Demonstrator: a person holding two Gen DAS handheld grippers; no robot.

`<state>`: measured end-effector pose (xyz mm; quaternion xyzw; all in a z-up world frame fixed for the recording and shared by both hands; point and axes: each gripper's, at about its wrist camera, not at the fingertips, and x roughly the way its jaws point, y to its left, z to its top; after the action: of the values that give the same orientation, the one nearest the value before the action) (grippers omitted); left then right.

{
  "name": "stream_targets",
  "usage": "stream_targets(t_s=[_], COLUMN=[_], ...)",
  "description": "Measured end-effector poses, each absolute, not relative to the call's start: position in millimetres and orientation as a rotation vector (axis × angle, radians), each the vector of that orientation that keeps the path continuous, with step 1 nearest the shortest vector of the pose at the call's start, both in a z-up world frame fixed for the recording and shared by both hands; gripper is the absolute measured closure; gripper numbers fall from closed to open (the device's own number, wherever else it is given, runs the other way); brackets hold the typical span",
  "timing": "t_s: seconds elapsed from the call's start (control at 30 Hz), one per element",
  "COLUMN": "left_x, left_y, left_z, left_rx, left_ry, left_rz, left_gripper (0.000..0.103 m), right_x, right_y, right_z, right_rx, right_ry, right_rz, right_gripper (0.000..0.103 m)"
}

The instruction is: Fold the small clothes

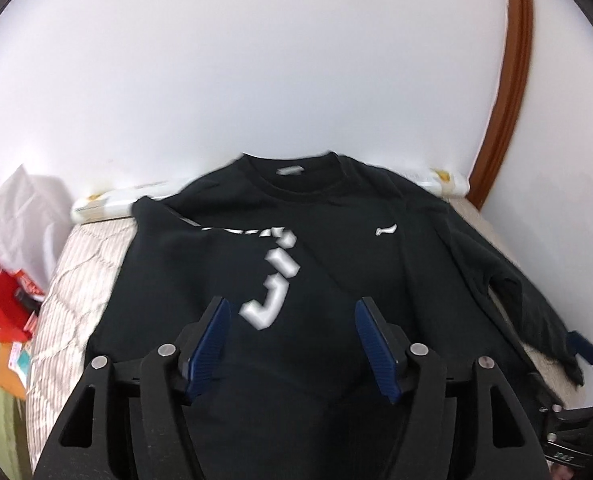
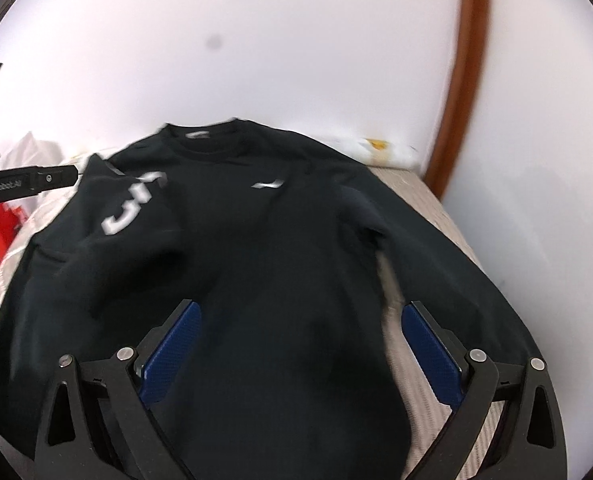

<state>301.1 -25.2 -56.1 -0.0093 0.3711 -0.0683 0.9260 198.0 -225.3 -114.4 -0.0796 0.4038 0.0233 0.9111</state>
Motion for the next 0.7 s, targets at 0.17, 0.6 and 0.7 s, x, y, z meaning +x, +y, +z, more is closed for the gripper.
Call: stream_targets(t_s=[0.17,0.6,0.7], left_x=[284.6,288.8,300.9], left_y=[21.5,109.8,133.2], left_z=[-43.3,-68.1,-90.6], left_rx=[-0.07,-0.154,-0.176], left_ry=[0.733,0.774,0.826], left_rz=[-0.083,0.058,0.117], left_gripper=[0.039,0.036,0.036], right_x=[202.6,216.6,231.0], right_y=[-176.7,-91.4,-73.3], right_z=[-106.6,-124.1,-142.4], right_rx=[-0.213,-0.261,-0.245], right_ry=[0.825,0.869,0.924], right_rz=[0.105,0.27,0.346], right_gripper=[0.013,0.013,0.013])
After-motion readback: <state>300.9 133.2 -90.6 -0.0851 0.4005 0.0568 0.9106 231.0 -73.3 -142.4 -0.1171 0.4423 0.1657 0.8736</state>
